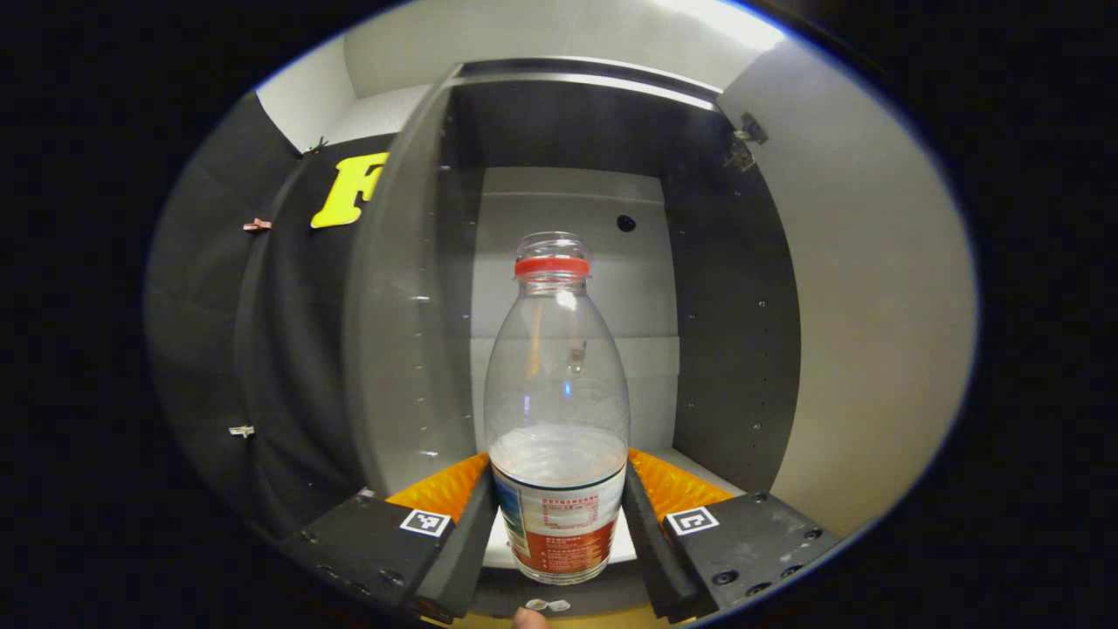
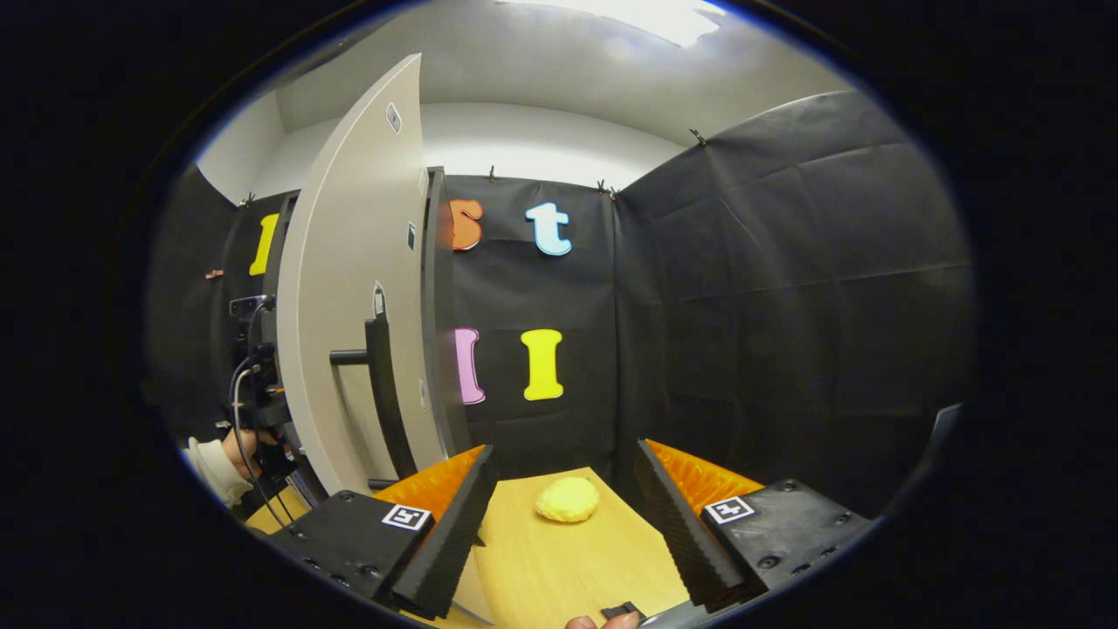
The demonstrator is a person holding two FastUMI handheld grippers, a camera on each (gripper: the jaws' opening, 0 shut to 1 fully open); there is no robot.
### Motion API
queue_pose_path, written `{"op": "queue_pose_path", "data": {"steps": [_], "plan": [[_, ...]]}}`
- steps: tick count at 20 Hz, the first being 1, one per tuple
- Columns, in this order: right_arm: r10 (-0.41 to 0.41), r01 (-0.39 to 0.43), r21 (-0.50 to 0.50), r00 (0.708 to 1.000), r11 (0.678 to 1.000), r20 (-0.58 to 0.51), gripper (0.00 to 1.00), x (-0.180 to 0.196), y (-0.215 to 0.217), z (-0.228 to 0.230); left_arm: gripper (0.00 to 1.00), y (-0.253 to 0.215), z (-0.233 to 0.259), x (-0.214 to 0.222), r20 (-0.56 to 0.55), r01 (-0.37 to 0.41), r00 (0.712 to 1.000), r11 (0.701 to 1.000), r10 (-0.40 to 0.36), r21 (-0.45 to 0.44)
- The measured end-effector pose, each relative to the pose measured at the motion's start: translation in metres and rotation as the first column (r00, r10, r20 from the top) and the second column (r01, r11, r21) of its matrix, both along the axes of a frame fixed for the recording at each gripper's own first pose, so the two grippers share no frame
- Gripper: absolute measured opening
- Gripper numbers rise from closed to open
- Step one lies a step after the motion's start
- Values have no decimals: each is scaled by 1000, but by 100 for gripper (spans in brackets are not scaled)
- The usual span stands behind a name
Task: Open the cabinet door with the right hand, grasp the bottle in the cabinet with the left hand and place it on the coaster, then close the cabinet door with the right hand.
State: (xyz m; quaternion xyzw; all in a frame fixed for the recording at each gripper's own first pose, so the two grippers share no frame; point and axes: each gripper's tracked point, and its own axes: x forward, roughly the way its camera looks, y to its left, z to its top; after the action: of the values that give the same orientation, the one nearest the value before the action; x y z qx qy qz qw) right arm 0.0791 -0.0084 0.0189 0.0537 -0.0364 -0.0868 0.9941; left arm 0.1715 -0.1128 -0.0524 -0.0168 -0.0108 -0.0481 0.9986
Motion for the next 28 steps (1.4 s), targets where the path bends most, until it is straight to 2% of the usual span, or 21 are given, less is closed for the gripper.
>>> {"op": "queue_pose_path", "data": {"steps": [5, 10, 12, 20, 23, 24, 28], "plan": [[-31, 31, -60, 999, 998, 12, 97, 6, 0, 2, 76, 47, -22, -58, 47, -32, 998, 998, 30, 50], [-64, 65, -26, 998, 998, 25, 98, 5, -5, 9, 75, 73, -72, -112, 20, -23, 1000, 1000, 23, 3], [-76, 76, -28, 997, 997, 33, 97, 5, -5, 12, 75, 79, -94, -129, 22, -22, 1000, 1000, 21, 10], [-146, 147, -25, 988, 989, 39, 97, 4, -13, 17, 75, 74, -204, -190, -22, 69, 997, 997, -69, 18], [-164, 165, -24, 985, 986, 45, 97, 4, -14, 20, 75, 77, -247, -205, -55, 97, 994, 995, -97, 6], [-168, 169, -15, 985, 986, 40, 100, 4, -15, 19, 75, 79, -261, -208, -66, 104, 992, 995, -103, 4], [-195, 195, 4, 981, 981, 20, 97, 2, -20, 16, 75, 81, -307, -222, -88, 143, 986, 990, -141, 18]]}}
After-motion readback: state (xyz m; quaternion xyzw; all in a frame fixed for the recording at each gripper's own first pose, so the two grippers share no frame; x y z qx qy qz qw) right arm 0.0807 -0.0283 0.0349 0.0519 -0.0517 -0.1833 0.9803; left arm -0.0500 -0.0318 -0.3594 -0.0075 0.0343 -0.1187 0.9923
